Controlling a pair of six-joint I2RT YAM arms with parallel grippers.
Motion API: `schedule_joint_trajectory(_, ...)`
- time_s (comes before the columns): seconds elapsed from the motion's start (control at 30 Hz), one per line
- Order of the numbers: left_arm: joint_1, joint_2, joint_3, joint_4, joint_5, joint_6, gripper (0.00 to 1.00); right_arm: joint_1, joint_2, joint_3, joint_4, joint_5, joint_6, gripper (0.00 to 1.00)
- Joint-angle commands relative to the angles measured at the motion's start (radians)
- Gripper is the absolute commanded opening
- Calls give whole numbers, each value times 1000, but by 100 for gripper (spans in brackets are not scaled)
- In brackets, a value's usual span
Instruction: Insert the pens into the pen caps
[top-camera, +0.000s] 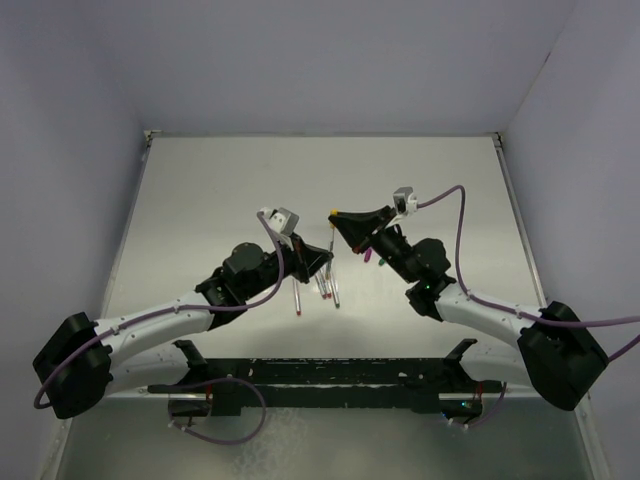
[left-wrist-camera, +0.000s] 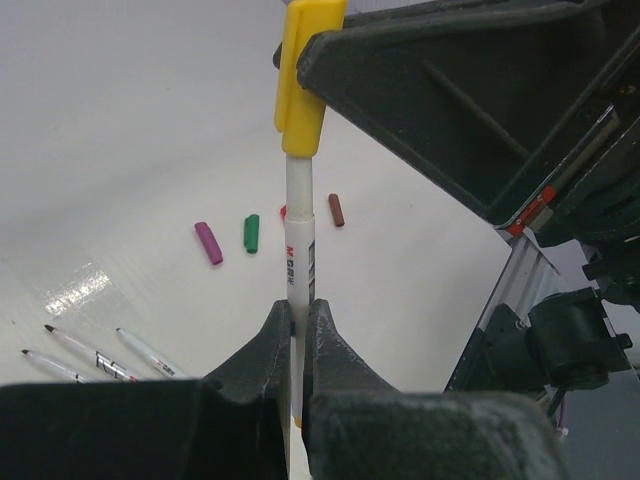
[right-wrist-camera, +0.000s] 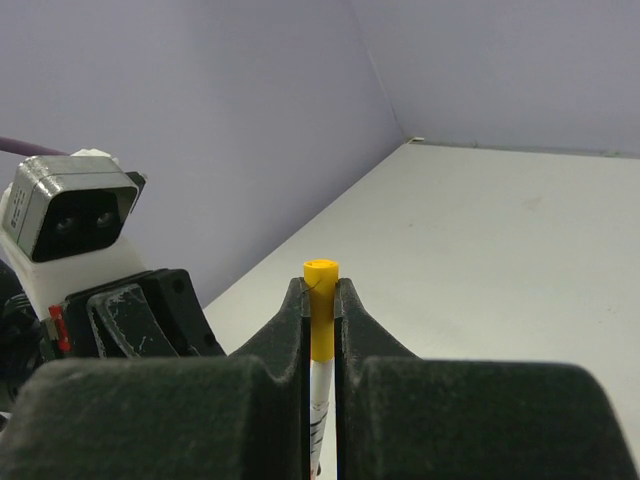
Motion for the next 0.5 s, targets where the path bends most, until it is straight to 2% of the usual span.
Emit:
schedule_joint_trajectory(0.0, -5, -13, 5, 94, -29, 1, 0, 4, 3, -11, 85, -23, 31, 0)
schedule_joint_trajectory(0.27, -5, -55, -5, 134, -73, 29, 0, 4, 5, -13, 53, -56, 32, 0)
schedule_joint_trajectory(0.47, -4, -57, -12, 191, -110, 55, 0, 2, 37, 10, 27, -151, 49, 0)
